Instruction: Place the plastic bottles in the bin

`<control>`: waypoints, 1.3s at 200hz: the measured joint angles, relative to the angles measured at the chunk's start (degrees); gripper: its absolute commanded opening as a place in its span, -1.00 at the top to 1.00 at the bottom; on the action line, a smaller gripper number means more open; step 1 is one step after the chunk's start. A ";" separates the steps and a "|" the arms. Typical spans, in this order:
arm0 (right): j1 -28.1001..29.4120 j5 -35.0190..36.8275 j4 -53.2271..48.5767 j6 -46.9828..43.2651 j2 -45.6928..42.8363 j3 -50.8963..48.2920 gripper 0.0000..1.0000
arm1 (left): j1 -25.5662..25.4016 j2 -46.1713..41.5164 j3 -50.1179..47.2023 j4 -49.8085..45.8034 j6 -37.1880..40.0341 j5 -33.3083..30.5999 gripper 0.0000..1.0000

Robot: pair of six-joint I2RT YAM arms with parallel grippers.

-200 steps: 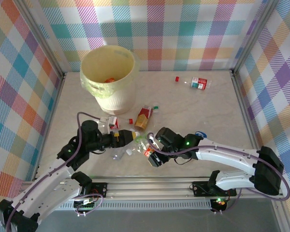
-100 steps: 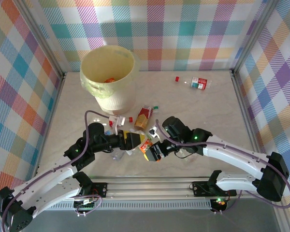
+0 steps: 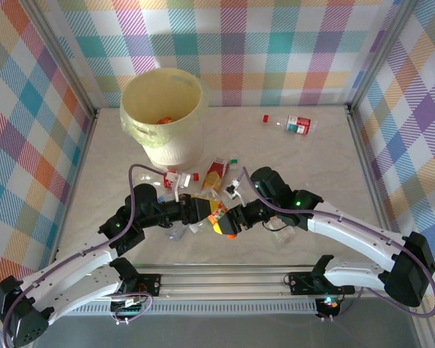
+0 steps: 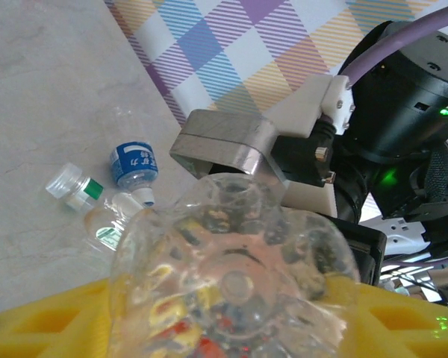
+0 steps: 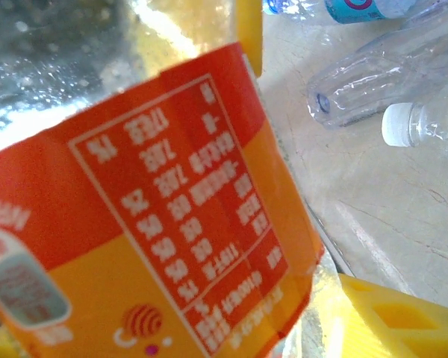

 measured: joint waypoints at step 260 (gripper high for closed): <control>8.02 45.86 -6.47 -25.75 -18.82 10.19 -0.99 | 10.03 29.99 57.33 -49.33 15.96 -17.18 0.08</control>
